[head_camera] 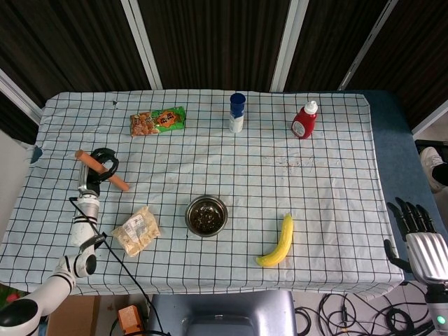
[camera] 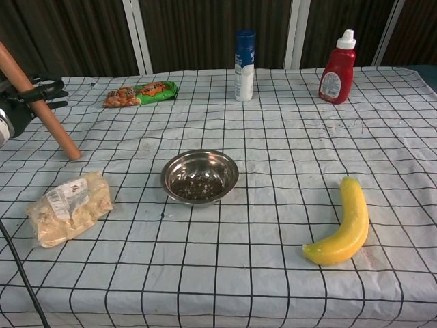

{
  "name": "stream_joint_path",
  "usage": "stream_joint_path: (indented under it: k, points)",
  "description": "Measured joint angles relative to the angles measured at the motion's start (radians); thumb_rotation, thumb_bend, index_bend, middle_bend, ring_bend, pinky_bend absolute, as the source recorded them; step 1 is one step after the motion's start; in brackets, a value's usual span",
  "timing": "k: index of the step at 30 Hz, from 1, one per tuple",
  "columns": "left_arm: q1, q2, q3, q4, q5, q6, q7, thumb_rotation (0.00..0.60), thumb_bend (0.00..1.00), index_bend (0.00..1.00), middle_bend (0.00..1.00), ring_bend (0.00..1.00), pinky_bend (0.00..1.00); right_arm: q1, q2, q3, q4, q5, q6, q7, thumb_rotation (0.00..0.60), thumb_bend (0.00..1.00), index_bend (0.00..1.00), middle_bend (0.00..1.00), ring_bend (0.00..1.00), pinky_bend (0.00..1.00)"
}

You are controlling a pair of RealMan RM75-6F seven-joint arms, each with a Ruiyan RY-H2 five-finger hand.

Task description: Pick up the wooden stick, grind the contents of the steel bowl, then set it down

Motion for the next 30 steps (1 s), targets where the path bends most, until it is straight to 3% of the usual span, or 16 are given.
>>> stream_joint_path:
  k: [5,8,13,18,21,25,26,30]
  points:
    - [-0.010,-0.007,-0.008,0.013,-0.005,-0.011,-0.021,0.595,0.27,0.63,0.77,0.46,0.68,0.000,-0.001,0.001,0.001,0.000,0.000,0.000,0.600,0.45,0.00,0.00,0.00,0.00]
    - [-0.016,-0.013,-0.010,0.022,-0.006,-0.013,-0.017,0.576,0.27,0.67,0.85,0.60,0.85,0.001,-0.001,0.003,0.001,0.002,-0.001,0.000,0.600,0.45,0.00,0.00,0.00,0.00]
    - [-0.013,-0.021,0.000,0.031,0.001,-0.006,-0.010,0.571,0.27,0.77,0.96,0.73,0.98,0.001,-0.001,0.002,0.001,0.003,-0.003,-0.001,0.600,0.45,0.00,0.00,0.00,0.00]
    - [-0.014,-0.028,0.002,0.035,0.004,0.005,-0.005,0.575,0.28,0.93,1.00,0.82,1.00,0.002,-0.001,0.000,-0.001,-0.001,-0.006,-0.003,0.600,0.44,0.00,0.00,0.00,0.00]
    - [-0.013,-0.033,0.000,0.034,0.004,0.026,-0.002,0.599,0.40,1.00,1.00,0.88,1.00,0.003,0.000,-0.002,-0.001,-0.003,-0.009,-0.004,0.600,0.45,0.00,0.00,0.00,0.00]
    - [-0.012,-0.041,-0.007,0.032,0.005,0.078,0.000,0.600,0.84,1.00,1.00,0.92,1.00,0.005,0.000,-0.003,-0.002,-0.003,-0.013,-0.006,0.600,0.45,0.00,0.00,0.00,0.00]
    - [-0.012,-0.044,-0.010,0.031,0.005,0.094,0.000,0.600,0.92,1.00,1.00,0.92,1.00,0.005,0.000,-0.003,-0.002,-0.003,-0.015,-0.007,0.600,0.45,0.00,0.00,0.00,0.00]
    - [-0.010,-0.052,-0.016,0.014,0.016,0.177,0.000,0.600,0.99,1.00,1.00,0.93,1.00,0.007,0.000,-0.004,-0.003,-0.004,-0.018,-0.010,0.600,0.45,0.00,0.00,0.00,0.00]
